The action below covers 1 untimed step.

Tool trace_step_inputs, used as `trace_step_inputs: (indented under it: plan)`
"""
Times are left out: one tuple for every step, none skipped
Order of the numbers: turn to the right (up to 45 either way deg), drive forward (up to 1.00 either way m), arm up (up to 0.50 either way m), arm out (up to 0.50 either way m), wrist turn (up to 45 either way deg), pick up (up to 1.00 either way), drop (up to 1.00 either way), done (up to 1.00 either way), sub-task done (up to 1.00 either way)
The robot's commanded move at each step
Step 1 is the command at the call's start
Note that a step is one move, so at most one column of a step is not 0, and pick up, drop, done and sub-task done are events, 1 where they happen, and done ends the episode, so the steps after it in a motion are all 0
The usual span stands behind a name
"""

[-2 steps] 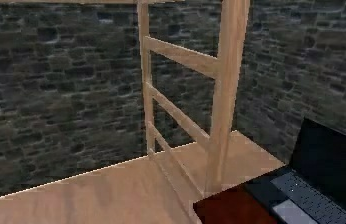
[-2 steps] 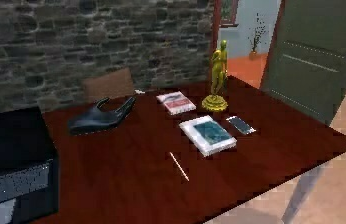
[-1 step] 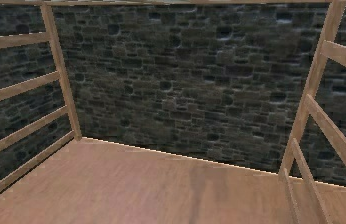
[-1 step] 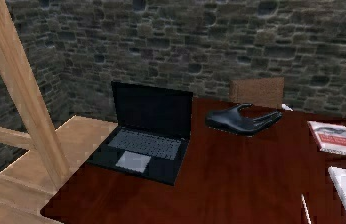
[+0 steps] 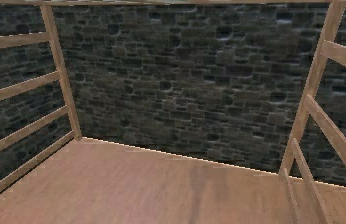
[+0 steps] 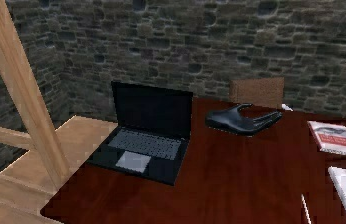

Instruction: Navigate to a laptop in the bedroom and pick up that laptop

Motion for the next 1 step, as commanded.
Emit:
trace_step_inputs:
  plan:
    - [0.0, 0.00, 0.36, 0.00, 0.0, 0.00, 0.00, 0.00, 0.00]
